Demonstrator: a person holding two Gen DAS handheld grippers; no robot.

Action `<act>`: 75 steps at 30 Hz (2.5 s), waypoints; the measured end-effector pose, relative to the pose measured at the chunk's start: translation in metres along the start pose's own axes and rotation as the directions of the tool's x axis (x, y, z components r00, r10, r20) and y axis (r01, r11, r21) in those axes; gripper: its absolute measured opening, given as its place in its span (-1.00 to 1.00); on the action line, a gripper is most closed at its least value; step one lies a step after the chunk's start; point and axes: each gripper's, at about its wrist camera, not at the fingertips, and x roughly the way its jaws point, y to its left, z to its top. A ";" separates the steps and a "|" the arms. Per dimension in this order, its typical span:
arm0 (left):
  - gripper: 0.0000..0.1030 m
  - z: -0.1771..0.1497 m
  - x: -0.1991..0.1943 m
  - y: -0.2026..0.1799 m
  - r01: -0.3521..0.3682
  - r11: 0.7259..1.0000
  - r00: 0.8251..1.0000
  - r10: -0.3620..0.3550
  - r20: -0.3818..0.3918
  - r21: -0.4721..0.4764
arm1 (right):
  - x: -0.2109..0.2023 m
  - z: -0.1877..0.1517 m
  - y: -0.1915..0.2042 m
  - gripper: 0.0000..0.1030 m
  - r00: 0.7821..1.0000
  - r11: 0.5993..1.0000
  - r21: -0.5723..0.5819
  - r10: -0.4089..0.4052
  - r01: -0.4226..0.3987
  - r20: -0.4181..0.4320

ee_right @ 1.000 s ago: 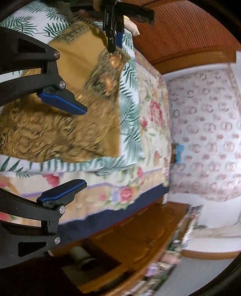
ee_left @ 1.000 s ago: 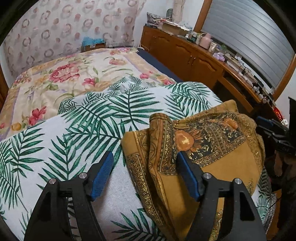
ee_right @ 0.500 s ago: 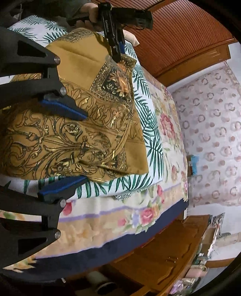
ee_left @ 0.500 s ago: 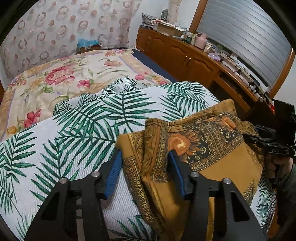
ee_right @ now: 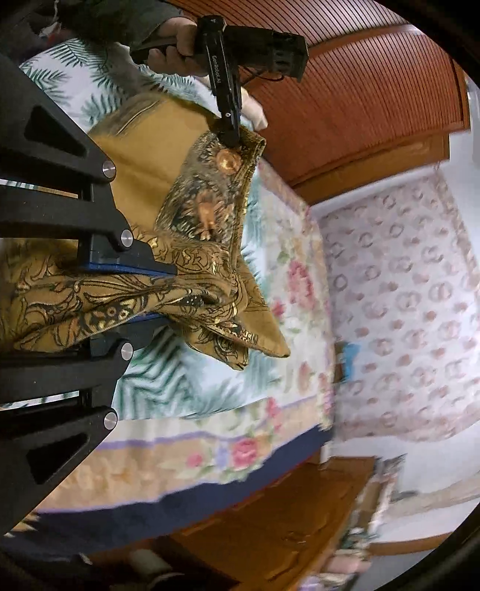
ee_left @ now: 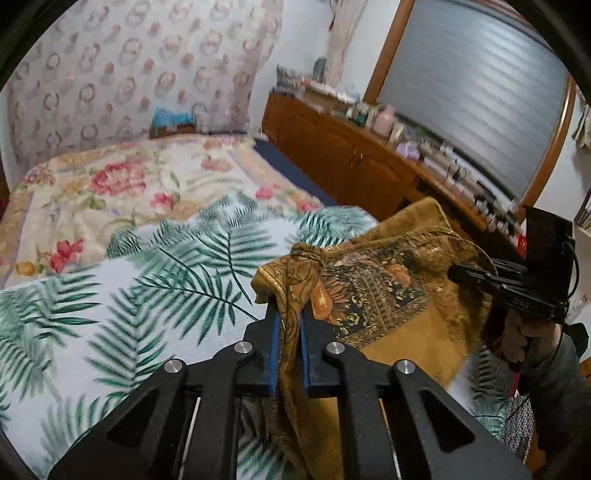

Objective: Fold small clothes
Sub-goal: 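Lift the folded cloth bundle with both grippers and carry it toward the yellow plush, then lower the folded bundle beside the yellow plush and open both grippers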

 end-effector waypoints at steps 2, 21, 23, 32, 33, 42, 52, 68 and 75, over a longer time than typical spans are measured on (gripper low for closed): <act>-0.81 -0.002 -0.022 0.002 -0.021 1.000 0.999 0.021 0.048 -0.011 | -0.006 0.015 0.016 -0.67 0.999 0.999 -0.052 0.016 -0.015 0.030; -0.81 -0.083 -0.234 0.136 -0.350 0.870 0.830 0.460 0.317 -0.347 | 0.107 0.171 0.259 -0.68 0.952 0.792 -0.545 0.305 -0.273 -0.033; -0.81 -0.099 -0.241 0.150 -0.362 0.842 0.808 0.498 0.316 -0.401 | 0.124 0.184 0.284 -0.68 0.939 0.767 -0.560 0.337 -0.314 -0.066; -0.81 -0.150 -0.251 0.179 -0.359 0.761 0.774 0.566 0.284 -0.541 | 0.214 0.227 0.355 -0.68 0.913 0.643 -0.657 0.361 -0.392 -0.191; -0.81 -0.154 -0.252 0.184 -0.352 0.754 0.778 0.565 0.275 -0.554 | 0.220 0.231 0.360 -0.68 0.911 0.634 -0.664 0.359 -0.397 -0.201; -0.81 -0.170 -0.246 0.215 -0.392 0.688 0.767 0.611 0.196 -0.611 | 0.295 0.237 0.380 -0.67 0.891 0.653 -0.609 0.368 -0.451 -0.265; -0.65 -0.186 -0.231 0.239 -0.409 0.639 0.799 0.596 0.083 -0.652 | 0.317 0.232 0.364 0.22 0.914 0.755 -0.514 0.334 -0.406 -0.232; 0.60 -0.160 -0.241 0.176 -0.548 0.712 0.743 0.655 0.136 -0.438 | 0.357 0.163 0.334 0.22 0.888 0.825 -0.359 0.330 -0.437 -0.322; 0.60 -0.149 -0.242 0.145 -0.540 0.744 0.750 0.637 0.175 -0.395 | 0.266 0.138 0.299 0.22 0.919 0.843 -0.368 0.341 -0.393 -0.200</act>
